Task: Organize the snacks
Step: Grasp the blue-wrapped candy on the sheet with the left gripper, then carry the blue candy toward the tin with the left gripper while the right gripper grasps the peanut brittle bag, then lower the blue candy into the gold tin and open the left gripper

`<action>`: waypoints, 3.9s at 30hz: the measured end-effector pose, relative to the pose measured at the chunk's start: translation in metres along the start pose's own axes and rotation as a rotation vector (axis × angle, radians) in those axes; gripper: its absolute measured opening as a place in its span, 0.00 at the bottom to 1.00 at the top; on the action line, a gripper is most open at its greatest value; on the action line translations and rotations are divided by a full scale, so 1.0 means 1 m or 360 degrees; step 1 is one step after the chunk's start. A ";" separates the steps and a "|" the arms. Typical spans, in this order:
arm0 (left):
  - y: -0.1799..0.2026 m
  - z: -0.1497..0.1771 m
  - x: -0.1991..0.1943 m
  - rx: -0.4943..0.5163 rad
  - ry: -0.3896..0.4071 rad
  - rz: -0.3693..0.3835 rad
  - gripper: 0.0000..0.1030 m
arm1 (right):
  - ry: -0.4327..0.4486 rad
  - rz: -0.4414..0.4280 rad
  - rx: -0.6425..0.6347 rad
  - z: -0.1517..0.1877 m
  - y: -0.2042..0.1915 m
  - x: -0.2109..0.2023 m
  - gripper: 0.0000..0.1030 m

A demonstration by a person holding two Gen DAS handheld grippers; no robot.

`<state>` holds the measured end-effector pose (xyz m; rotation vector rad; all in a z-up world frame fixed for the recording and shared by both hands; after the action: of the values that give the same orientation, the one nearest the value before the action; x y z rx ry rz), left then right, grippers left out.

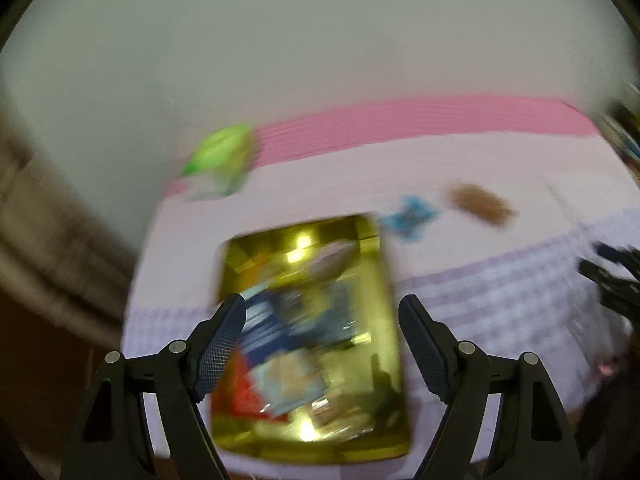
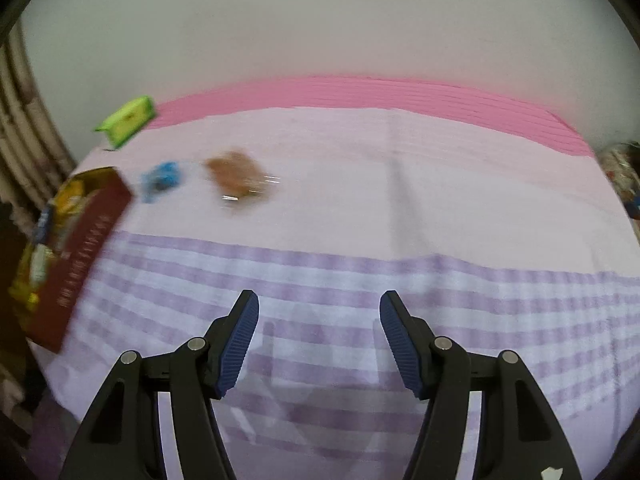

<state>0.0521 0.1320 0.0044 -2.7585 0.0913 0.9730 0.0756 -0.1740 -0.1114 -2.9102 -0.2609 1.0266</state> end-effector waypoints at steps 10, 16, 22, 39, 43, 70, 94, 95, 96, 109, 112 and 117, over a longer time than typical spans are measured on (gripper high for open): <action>0.079 -0.055 0.122 0.0374 -0.0247 0.0531 0.61 | 0.0022 -0.0011 0.0161 0.019 0.052 0.004 0.59; 0.096 -0.043 0.174 0.0543 -0.0438 0.0575 0.50 | 0.0081 -0.0071 0.0196 0.021 0.059 0.004 0.63; 0.102 -0.030 0.203 0.0567 -0.0555 0.0599 0.46 | 0.0109 -0.0100 0.0175 0.021 0.058 0.005 0.71; 0.103 -0.015 0.041 -0.0317 -0.0177 0.0587 0.25 | 0.0157 -0.0573 -0.0185 -0.063 -0.021 0.032 0.74; 0.086 -0.013 0.014 -0.0365 -0.0136 0.0524 0.25 | 0.0076 -0.0653 -0.0430 -0.075 -0.064 0.069 0.74; -0.047 0.048 -0.037 -0.0710 -0.0067 0.0174 0.25 | -0.0004 -0.0500 -0.0122 -0.027 -0.069 0.043 0.35; -0.025 0.064 0.003 -0.0467 -0.0044 0.0082 0.26 | 0.0059 -0.0225 -0.0090 -0.015 -0.050 0.058 0.36; -0.025 0.063 0.003 -0.0462 -0.0043 0.0080 0.26 | 0.0058 -0.0225 -0.0090 -0.015 -0.050 0.058 0.36; -0.025 0.064 0.003 -0.0458 -0.0046 0.0080 0.26 | 0.0057 -0.0221 -0.0095 -0.015 -0.051 0.059 0.36; -0.021 0.071 0.011 -0.0453 -0.0148 0.0100 0.26 | 0.0052 -0.0204 -0.0121 -0.017 -0.051 0.059 0.36; -0.021 0.072 0.012 -0.0445 -0.0151 0.0102 0.26 | 0.0052 -0.0202 -0.0124 -0.017 -0.051 0.059 0.36; -0.018 0.072 0.014 -0.0435 -0.0154 0.0110 0.26 | 0.0051 -0.0203 -0.0123 -0.017 -0.051 0.059 0.37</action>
<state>0.0217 0.1661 -0.0556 -2.9632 0.0408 1.2181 0.1244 -0.1134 -0.1300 -2.9296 -0.4881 0.9707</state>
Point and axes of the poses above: each gripper's, at about its wrist camera, not at the fingertips, and x roughly the way its jaws point, y to its right, z to its underside, the point moved 3 cm from there along x, roughly the way its jaws point, and after that the axes turned 15 degrees about y, right-handed, at the moved point
